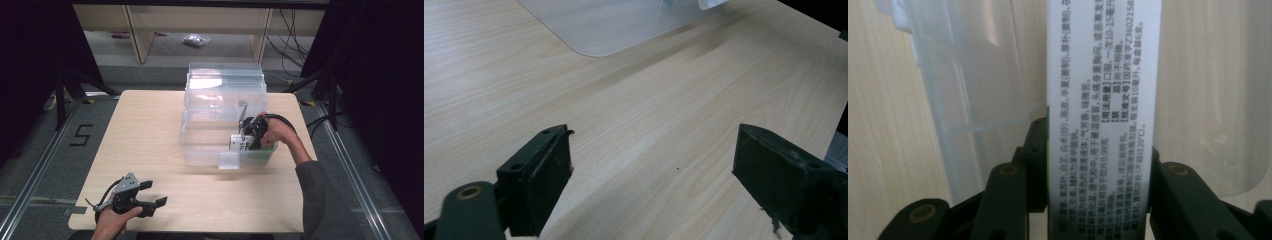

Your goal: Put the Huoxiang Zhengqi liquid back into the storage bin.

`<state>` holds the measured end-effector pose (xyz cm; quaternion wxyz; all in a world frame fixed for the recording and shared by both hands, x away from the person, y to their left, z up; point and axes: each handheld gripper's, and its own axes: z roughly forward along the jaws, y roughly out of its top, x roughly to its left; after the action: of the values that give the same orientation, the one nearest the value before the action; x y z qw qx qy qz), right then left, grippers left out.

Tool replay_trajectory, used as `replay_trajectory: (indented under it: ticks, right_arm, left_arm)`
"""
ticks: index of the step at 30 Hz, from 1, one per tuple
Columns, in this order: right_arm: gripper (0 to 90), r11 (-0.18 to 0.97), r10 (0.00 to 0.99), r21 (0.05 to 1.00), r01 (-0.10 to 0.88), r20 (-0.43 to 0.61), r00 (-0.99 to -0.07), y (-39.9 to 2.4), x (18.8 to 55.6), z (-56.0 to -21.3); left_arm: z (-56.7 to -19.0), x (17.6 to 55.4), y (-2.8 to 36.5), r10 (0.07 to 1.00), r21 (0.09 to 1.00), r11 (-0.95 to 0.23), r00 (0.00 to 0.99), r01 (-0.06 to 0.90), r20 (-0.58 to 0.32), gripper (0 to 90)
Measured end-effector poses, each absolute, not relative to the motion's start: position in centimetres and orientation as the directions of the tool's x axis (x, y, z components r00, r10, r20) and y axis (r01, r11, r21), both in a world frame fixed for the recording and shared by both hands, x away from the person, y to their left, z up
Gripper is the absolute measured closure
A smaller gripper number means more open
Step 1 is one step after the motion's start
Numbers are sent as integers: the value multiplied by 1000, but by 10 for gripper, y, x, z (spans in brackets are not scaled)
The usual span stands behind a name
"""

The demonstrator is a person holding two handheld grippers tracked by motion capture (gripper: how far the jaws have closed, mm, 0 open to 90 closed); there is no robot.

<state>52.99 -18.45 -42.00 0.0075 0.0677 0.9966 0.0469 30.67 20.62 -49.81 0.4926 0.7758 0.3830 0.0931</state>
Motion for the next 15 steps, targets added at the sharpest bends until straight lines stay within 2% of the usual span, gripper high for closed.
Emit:
replay_trajectory:
  ticks: [7, 15]
  right_arm:
    - [625, 989, 126, 80, 125, -9, -992, -185, 529, -417]
    - [595, 981, 132, 147, 130, -2, -991, -189, 526, -408]
  left_arm:
    - [-498, 306, 206, 690, 836, -218, 685, 504, -233, 150]
    - [-498, 306, 206, 690, 837, -215, 685, 503, -234, 150]
